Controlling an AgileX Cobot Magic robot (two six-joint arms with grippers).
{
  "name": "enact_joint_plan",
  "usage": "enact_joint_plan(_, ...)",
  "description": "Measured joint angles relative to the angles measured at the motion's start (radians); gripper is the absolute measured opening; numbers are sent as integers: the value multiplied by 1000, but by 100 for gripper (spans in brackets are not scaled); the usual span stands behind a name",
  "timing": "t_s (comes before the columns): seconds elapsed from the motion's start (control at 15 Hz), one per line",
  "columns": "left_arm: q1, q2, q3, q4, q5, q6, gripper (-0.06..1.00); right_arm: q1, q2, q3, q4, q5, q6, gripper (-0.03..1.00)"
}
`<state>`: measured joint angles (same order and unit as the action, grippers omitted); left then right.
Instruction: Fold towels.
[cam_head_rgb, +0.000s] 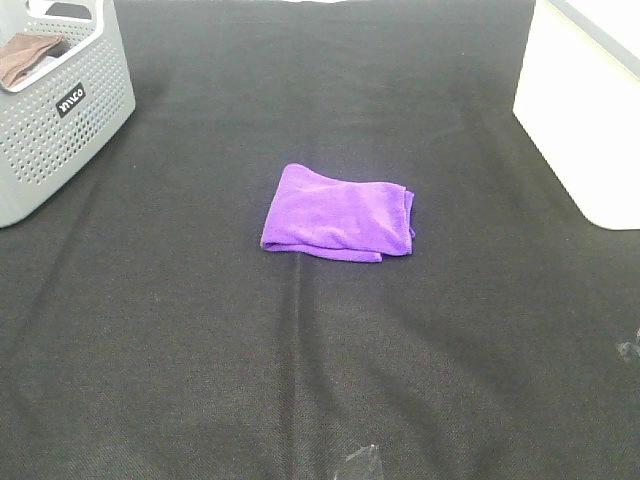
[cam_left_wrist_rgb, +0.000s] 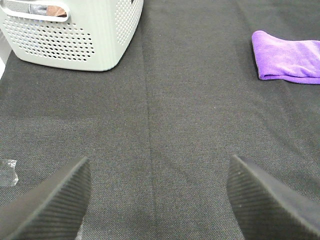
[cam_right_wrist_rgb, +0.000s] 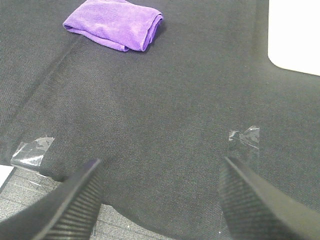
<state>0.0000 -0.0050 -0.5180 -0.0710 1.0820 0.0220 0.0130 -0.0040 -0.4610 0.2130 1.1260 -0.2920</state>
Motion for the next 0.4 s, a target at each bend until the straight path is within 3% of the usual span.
enact_joint_plan(0.4, 0, 0, 0, 0, 0, 0, 70, 0, 0, 0, 24, 0, 0, 64)
